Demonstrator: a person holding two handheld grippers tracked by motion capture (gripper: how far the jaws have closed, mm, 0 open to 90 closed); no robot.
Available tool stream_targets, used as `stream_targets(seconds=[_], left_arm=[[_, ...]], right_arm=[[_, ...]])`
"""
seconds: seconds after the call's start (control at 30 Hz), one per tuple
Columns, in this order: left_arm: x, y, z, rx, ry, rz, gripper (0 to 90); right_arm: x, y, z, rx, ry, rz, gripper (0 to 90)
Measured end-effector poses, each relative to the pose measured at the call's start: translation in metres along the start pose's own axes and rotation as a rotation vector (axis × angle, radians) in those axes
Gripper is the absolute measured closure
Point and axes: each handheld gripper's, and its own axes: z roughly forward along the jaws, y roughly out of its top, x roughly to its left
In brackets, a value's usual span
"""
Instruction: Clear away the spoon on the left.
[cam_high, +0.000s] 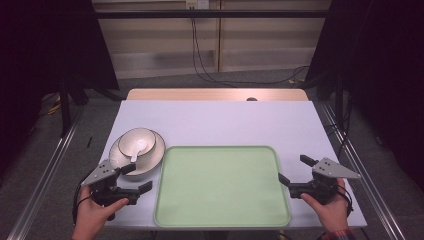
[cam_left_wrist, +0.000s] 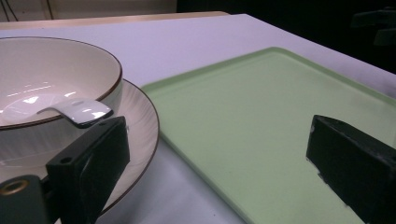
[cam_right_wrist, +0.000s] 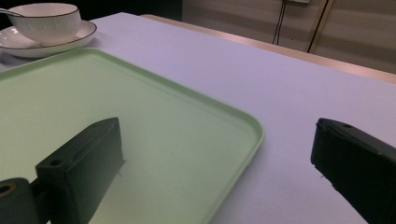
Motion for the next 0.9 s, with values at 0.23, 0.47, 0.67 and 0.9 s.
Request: stream_targets(seconds=[0.23, 0.47, 0.67, 0.9], left_arm=[[0.0031, -0.0015, -0.0014, 0.006, 0.020, -0.002, 6.9], [0.0066, -0.0009, -0.0017, -0.002, 0.061, -0.025, 9.0], [0.0081, -0.0025, -0.0023, 0.017, 0.047, -0.044, 9.6], [0.0097, -0.0024, -0.0050, 0.027, 0.109, -0.045, 11.9]], right_arm=[[-0.0016, -0.0007, 0.0024, 0.010, 0.006, 0.004, 2.3], [0.0000, -0.0007, 0.0061, 0.017, 0.011, -0.002, 2.6], [0.0008, -0.0011, 0.0070, 0.024, 0.026, -0.004, 2.7], [0.0012, -0.0012, 0.0068, 0.020, 0.034, -0.010, 2.9]])
